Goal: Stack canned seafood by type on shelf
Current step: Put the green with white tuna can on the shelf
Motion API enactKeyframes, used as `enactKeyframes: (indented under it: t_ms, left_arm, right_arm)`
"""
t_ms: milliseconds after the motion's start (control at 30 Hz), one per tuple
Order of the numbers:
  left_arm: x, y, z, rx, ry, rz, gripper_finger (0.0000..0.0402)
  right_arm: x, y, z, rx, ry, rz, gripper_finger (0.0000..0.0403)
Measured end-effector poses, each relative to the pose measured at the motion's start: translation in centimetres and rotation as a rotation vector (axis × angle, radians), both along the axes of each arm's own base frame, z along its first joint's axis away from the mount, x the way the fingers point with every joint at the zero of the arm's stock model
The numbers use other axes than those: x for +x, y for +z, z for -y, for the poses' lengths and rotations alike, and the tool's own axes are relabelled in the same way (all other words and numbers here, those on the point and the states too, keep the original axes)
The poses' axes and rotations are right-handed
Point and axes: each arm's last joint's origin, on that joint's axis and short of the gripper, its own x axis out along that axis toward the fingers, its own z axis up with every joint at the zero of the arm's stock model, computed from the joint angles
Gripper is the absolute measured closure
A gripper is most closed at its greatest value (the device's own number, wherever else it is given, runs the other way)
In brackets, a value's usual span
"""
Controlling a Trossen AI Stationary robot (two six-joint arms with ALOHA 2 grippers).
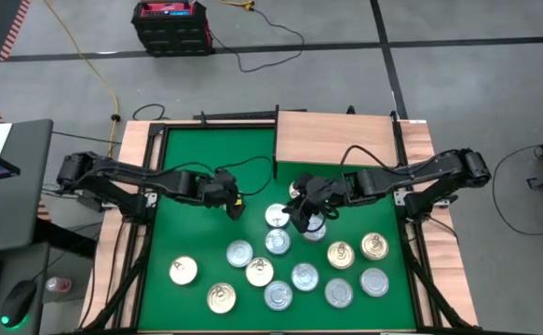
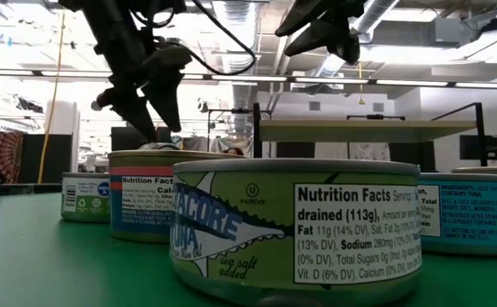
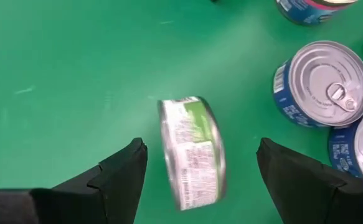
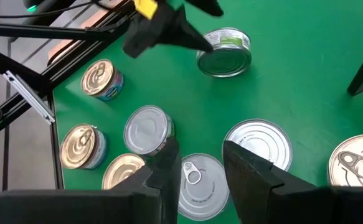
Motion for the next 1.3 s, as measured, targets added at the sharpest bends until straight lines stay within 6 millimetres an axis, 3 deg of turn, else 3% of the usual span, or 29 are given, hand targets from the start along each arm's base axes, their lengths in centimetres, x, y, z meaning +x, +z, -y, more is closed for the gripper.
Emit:
enactKeyframes:
  t_ms: [400, 600, 767, 867, 967, 1133, 1300]
  left_arm:
    - [0.1, -2.1, -0.9, -0.057, -0.007, -0.051, 0.0119]
    - [-0.3, -3.7, -0.9, -0.101, -0.087, -0.045, 0.0183]
    - [0.0, -3.5, -0.7, -0.056, -0.158, -0.032, 0.0244]
    - [-0.1, -3.0, -0.4, -0.019, -0.228, -0.018, 0.0269]
    - [-0.4, -1.7, -0.2, 0.036, -0.307, 0.024, 0.0269]
    - [-1.6, 2.0, 0.2, 0.179, -0.448, 0.190, 0.0268]
    - [-2.8, 6.0, 0.6, 0.311, -0.585, 0.436, 0.0260]
  right_arm:
    - [0.0, 0.0, -0.1, 0.005, 0.000, 0.004, 0.0233]
    - [0.0, 0.1, -0.1, -0.001, 0.005, 0.006, 0.0233]
    - [0.0, 0.1, -0.1, -0.002, 0.005, 0.006, 0.0233]
    - [0.0, 0.0, -0.1, -0.017, 0.017, 0.002, 0.0233]
    - [0.0, 0.0, -0.2, -0.043, 0.050, -0.003, 0.0233]
    - [-0.1, 0.0, -1.0, -0.147, 0.197, -0.007, 0.0226]
    - [0.2, 0.4, -0.9, -0.219, 0.247, 0.039, 0.0180]
